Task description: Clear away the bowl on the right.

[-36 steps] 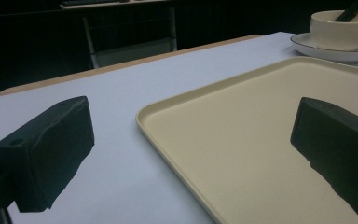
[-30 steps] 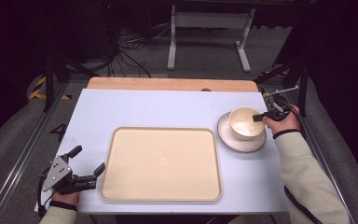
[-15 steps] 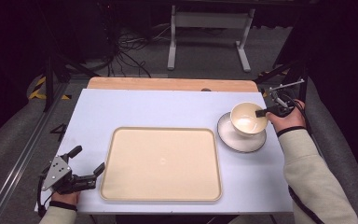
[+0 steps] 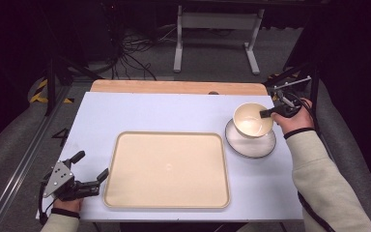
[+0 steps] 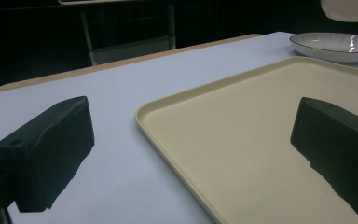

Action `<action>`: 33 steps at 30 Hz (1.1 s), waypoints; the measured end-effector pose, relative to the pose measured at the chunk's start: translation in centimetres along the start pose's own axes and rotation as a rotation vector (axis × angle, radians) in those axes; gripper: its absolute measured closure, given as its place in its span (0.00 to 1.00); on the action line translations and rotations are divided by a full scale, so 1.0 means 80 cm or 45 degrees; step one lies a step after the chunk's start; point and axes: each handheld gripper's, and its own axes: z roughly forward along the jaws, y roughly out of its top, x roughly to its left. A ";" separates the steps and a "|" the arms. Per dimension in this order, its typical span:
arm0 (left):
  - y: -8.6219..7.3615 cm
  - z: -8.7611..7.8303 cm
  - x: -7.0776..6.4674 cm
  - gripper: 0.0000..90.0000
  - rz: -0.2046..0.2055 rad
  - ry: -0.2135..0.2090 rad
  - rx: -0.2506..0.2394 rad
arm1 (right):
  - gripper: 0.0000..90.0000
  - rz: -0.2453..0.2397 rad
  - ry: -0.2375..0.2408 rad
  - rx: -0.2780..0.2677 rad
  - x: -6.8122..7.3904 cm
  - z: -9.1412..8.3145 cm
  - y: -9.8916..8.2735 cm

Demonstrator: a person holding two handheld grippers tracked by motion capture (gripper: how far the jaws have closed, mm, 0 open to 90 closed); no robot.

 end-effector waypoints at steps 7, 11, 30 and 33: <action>0.000 0.000 0.000 0.00 0.003 -0.002 0.000 | 0.93 -0.048 0.051 0.010 0.031 0.005 0.013; 0.000 0.000 0.000 0.00 0.004 -0.005 -0.003 | 0.93 -0.068 0.064 0.003 0.044 0.006 0.017; 0.000 -0.001 -0.001 0.00 0.011 -0.007 -0.004 | 0.93 -0.234 0.178 0.021 0.130 0.020 0.037; 0.000 -0.001 -0.001 0.00 0.013 -0.004 -0.004 | 0.93 -0.262 0.200 0.030 0.147 0.024 0.040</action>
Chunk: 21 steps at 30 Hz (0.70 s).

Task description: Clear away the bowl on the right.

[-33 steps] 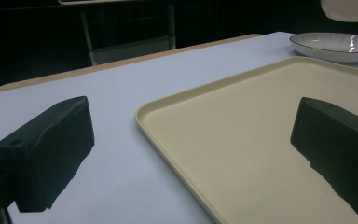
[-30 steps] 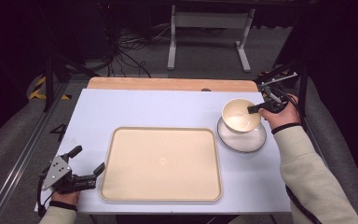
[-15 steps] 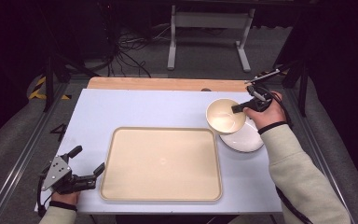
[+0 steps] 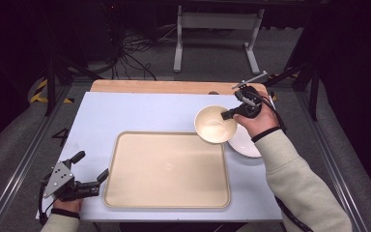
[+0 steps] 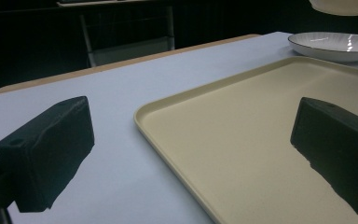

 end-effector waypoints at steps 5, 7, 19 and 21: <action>0.000 0.000 0.000 0.00 0.007 -0.004 -0.004 | 0.93 -0.043 0.021 0.020 0.020 0.012 0.008; 0.000 0.000 0.000 0.00 0.007 -0.002 -0.003 | 0.93 -0.054 0.038 0.027 0.028 0.016 0.011; 0.000 -0.001 -0.001 0.00 0.011 -0.003 -0.003 | 0.92 -0.074 0.118 0.013 0.064 0.030 0.022; 0.000 0.000 -0.001 0.00 0.012 -0.003 -0.006 | 0.92 -0.079 0.131 0.010 0.070 0.033 0.023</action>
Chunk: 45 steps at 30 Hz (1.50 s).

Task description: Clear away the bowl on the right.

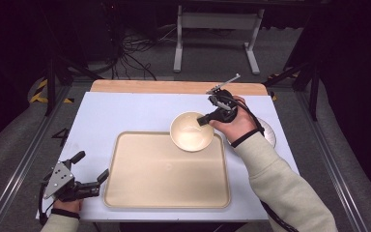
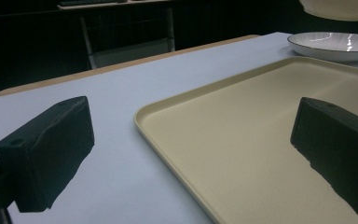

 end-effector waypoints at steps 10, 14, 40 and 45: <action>0.000 0.000 0.000 0.00 0.000 0.001 -0.006 | 0.92 -0.012 0.053 0.001 0.022 0.014 0.007; 0.000 0.000 0.000 0.00 0.001 0.000 -0.004 | 0.92 -0.004 0.098 -0.005 0.028 0.023 0.007; 0.000 0.000 0.000 0.00 0.002 -0.002 -0.008 | 0.92 0.031 0.179 0.068 0.034 0.103 -0.019; 0.000 0.000 0.000 0.00 0.002 -0.001 -0.008 | 0.92 0.034 0.190 0.081 0.036 0.115 -0.025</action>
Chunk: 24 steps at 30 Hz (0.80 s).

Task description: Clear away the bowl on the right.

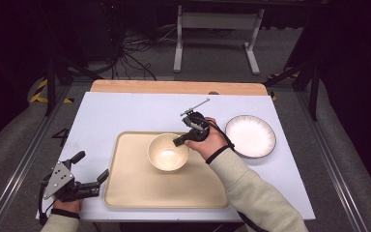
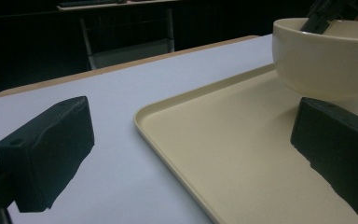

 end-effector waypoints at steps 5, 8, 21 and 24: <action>0.000 0.000 0.000 0.00 -0.001 0.000 0.000 | 0.92 0.010 0.001 0.012 -0.002 0.009 -0.004; 0.000 0.000 -0.001 0.00 0.000 0.003 -0.001 | 0.92 0.011 0.003 0.017 -0.004 0.012 -0.005; 0.000 0.000 -0.001 0.00 -0.002 0.000 -0.001 | 0.92 0.006 -0.024 0.034 -0.007 0.025 -0.011; 0.000 0.000 -0.001 0.00 -0.001 -0.001 0.000 | 0.91 0.008 -0.030 0.039 -0.008 0.027 -0.012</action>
